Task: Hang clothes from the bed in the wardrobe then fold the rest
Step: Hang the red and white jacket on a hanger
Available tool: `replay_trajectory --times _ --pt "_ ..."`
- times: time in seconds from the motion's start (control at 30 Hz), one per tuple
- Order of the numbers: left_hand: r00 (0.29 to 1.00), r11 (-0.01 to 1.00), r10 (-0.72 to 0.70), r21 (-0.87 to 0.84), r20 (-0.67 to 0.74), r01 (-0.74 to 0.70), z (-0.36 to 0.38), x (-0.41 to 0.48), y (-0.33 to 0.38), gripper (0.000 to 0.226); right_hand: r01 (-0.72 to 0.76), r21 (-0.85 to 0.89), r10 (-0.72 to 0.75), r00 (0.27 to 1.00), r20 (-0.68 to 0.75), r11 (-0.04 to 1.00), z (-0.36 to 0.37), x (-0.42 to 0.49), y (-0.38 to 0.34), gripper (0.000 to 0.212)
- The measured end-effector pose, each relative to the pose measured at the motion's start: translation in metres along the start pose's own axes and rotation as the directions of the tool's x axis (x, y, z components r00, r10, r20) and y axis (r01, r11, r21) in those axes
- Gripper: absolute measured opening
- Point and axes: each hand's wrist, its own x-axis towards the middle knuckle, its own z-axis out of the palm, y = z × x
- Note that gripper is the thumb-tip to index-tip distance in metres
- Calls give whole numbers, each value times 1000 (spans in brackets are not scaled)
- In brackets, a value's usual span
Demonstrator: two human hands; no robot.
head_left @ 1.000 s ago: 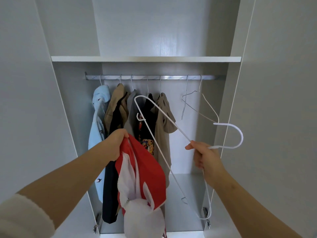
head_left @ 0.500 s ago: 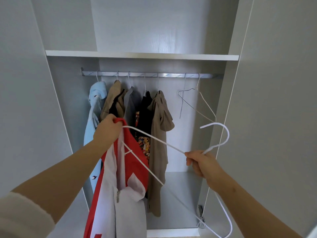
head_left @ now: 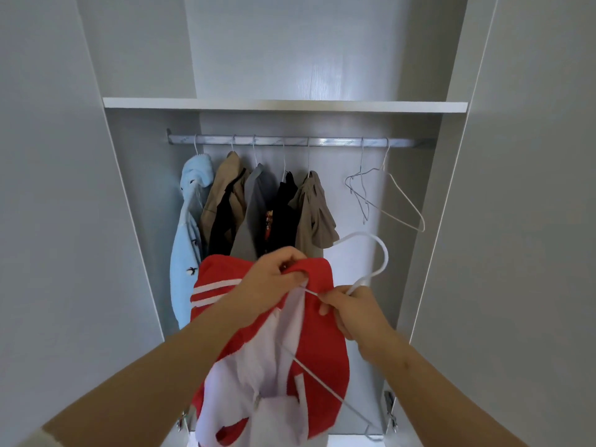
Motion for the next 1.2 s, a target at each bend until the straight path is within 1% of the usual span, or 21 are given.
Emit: replay_trajectory --times 0.1,0.17,0.2,0.23,0.27,0.3,0.33,0.37,0.43,0.53,0.6,0.7,0.77,0.8,0.83,0.9,0.97,1.07,1.13,1.17,1.2 --pt "987 932 -155 -325 45 161 16 -12 -5 24 -38 96 47 994 -95 995 6 3 4 35" --pt "976 957 -150 -223 159 183 14 -16 -8 23 -47 112 66 983 -172 993 4 5 7 33" --pt "975 987 -93 -110 201 117 11 -19 -9 23 -41 117 64 977 -203 992 1 6 8 33" --pt "982 997 14 74 186 -28 7 -20 -10 20 -26 123 53 972 -227 992 -3 7 8 34" --pt "977 920 170 333 127 -204 3 -18 -11 16 -3 124 33 970 -241 992 -8 7 6 36" --pt "932 734 351 592 88 -332 -2 -15 -13 17 25 116 4 968 -249 993 -12 8 4 39" --pt "876 522 477 778 74 -350 -4 -12 -13 26 56 102 -29 967 -251 993 -16 8 0 42" --pt "847 379 525 868 84 -321 -5 -8 -12 34 89 83 -66 967 -246 993 -19 8 -3 44" --pt "824 273 551 905 131 -326 -3 1 -6 40 149 38 -137 966 -220 988 -23 8 -11 45" --pt "778 270 608 880 159 -391 0 12 5 33 248 -48 -252 940 -228 968 -24 5 -22 41" --pt "770 319 620 848 151 -423 -1 17 9 38 358 -72 -361 872 -331 931 -24 3 -27 30" --pt "818 458 576 824 10 -333 -4 17 9 36 546 -193 -568 688 -451 815 -22 -6 -32 20" --pt "831 575 540 780 -135 -247 -6 18 10 29 631 -450 -775 504 -382 632 -22 -13 -31 15" --pt "833 631 518 744 -195 -219 -7 21 12 25 646 -535 -836 466 -288 544 -22 -15 -27 7" --pt "834 680 492 709 -252 -187 -9 24 14 24 648 -569 -847 499 -184 505 -22 -16 -20 7" --pt "837 757 429 641 -340 -128 -14 31 20 25 567 -601 -725 688 -32 564 -21 -14 -3 11" --pt "844 808 381 580 -377 -105 -18 33 27 28 340 -644 -509 856 -89 685 -21 -5 17 19" --pt "854 860 361 488 -376 -148 -25 31 36 25 64 -582 -282 913 -293 811 -27 8 40 25" --pt "861 881 359 436 -360 -185 -30 28 42 22 -48 -582 -94 973 -212 811 -29 17 50 64" --pt "863 885 363 421 -351 -201 -33 27 44 21 -70 -555 -6 991 -134 829 -27 19 54 65" --pt "863 884 371 414 -344 -215 -36 25 45 19 -92 -538 68 996 -64 838 -23 21 58 51"
